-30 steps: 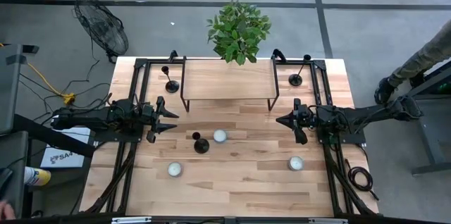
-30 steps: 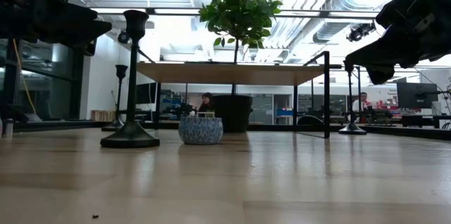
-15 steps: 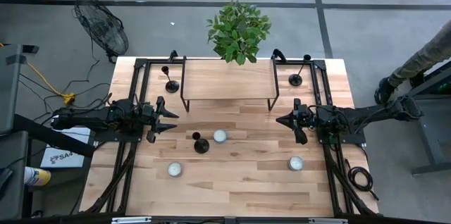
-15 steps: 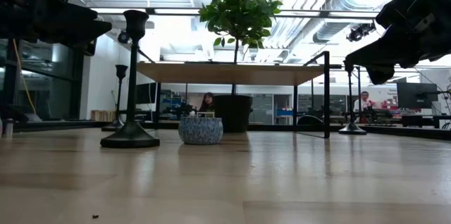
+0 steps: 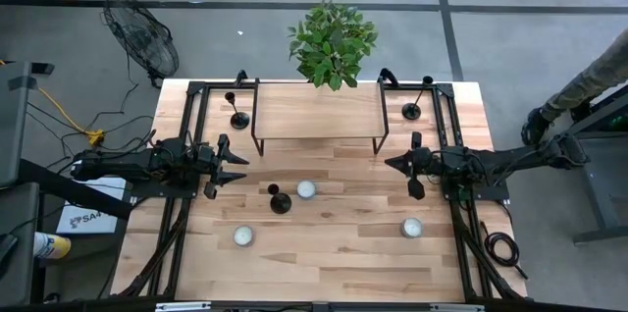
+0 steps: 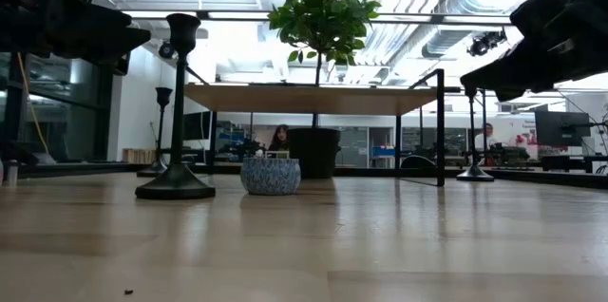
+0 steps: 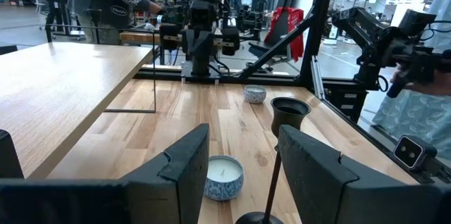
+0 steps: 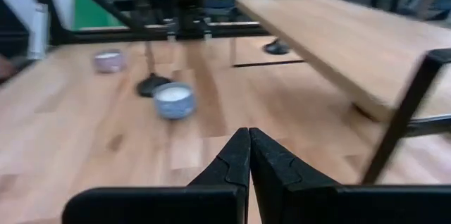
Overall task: Pick & Place candle stick holders
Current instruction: Put the right black candle holder on the shelf
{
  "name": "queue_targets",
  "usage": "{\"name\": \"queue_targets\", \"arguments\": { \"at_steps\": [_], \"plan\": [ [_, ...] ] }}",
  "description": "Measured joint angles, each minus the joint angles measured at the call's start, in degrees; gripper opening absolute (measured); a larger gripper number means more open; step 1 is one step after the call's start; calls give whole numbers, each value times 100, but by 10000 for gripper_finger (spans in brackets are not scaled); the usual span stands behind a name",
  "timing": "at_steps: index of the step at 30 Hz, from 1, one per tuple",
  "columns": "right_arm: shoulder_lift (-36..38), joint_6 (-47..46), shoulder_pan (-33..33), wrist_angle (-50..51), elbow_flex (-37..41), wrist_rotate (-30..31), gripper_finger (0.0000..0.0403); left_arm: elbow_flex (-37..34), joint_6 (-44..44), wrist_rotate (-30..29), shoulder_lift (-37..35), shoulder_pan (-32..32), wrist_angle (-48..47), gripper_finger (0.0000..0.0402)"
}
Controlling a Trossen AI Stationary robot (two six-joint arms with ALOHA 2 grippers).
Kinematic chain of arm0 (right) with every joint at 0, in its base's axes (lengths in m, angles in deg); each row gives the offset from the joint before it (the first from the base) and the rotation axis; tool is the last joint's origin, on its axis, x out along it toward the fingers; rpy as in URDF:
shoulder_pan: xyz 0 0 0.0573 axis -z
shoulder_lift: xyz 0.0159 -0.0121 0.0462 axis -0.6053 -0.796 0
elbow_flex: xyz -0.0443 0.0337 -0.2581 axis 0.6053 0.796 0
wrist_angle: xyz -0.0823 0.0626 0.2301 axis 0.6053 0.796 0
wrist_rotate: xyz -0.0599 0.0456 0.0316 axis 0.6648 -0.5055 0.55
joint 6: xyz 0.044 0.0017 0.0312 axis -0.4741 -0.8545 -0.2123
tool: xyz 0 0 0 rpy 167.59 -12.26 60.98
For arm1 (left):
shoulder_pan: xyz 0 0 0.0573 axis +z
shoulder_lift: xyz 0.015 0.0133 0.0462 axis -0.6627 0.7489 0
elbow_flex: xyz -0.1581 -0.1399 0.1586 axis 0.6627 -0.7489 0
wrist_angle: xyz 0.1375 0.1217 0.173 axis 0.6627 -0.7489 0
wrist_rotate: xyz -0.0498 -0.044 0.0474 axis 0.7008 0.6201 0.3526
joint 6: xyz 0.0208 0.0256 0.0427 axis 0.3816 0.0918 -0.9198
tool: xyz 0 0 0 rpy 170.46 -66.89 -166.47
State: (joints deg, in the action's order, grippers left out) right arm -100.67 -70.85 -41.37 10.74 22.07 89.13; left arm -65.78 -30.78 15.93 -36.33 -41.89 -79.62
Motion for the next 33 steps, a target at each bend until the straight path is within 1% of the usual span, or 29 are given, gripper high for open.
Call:
{"name": "queue_targets", "arguments": {
  "at_steps": [5, 13, 19, 25, 28, 33],
  "plan": [
    [-2, -273, -1, -1, 0, 334, 3, 0, 2, 0, -2, 0, 1, 170],
    [-2, -620, 0, -39, 0, 1242, 2, 0, 1, 0, -1, 0, 2, 170],
    [-2, -657, 0, 15, 0, 1238, 3, 0, 1, 0, -2, -1, 1, 170],
    [-2, -1141, 0, 267, 1, 1317, 3, 0, 1, 0, 0, -2, 1, 170],
    [-2, -1201, -1, 355, 1, 1359, 2, 0, 1, 0, -1, -1, 1, 170],
    [-2, -1388, 0, 383, 2, 1886, 2, 0, 0, 0, -2, 0, 0, 170]
  ]
}}
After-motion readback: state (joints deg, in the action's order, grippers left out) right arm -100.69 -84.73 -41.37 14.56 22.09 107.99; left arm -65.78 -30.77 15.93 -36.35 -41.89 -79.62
